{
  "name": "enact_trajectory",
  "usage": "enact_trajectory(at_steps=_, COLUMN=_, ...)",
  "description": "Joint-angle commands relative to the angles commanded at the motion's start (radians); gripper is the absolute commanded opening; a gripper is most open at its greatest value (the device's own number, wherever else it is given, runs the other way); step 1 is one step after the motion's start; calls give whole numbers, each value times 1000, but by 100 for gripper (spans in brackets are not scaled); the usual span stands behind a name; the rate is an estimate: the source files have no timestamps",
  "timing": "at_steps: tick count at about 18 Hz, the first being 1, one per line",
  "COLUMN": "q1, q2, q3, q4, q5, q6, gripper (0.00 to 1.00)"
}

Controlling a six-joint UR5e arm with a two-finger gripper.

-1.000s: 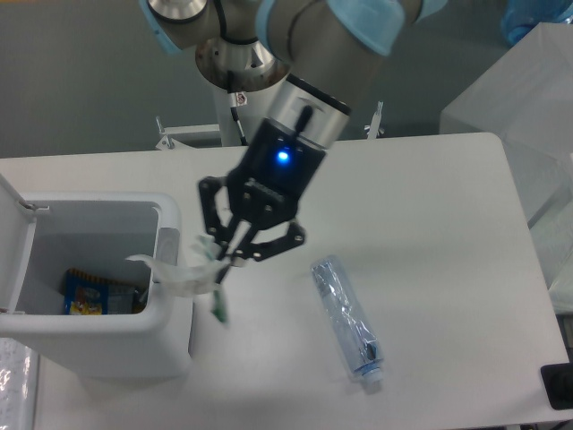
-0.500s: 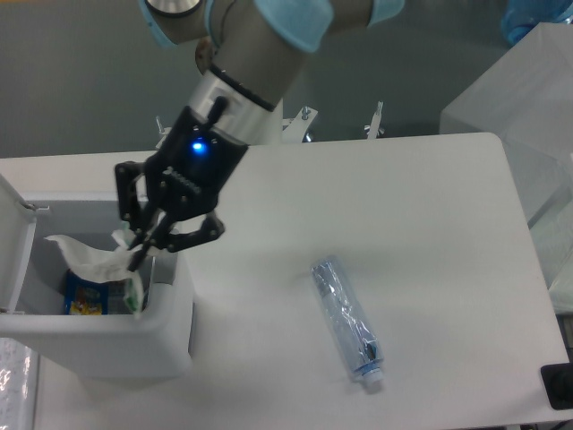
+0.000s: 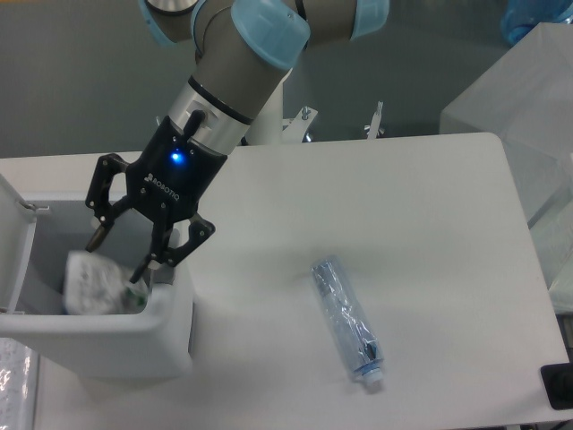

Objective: Place the trash in the trash can
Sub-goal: 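Open the gripper to drop the tissue into the bin, then move the gripper to the cap end of the plastic bottle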

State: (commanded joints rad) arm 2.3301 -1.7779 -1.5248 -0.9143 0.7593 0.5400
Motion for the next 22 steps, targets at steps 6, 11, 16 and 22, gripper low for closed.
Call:
enact_trajectory(at_steps=6, q1=70, q2=-28, q3=0, q4=3, q5=5, q6=-5, gripper=100)
enact_trajectory(at_steps=11, q1=176, q2=-89, q3=15, q4=6, q5=21, q6=0, gripper=100)
enact_trajectory(at_steps=16, q1=216, q2=-162, q3=67, q4=-12, q5=190, q6=-2, gripper=100)
enact_trajectory(at_steps=22, q1=222, q2=-288, q3=214, q4=-176, q5=380, q6=-3, gripper=100)
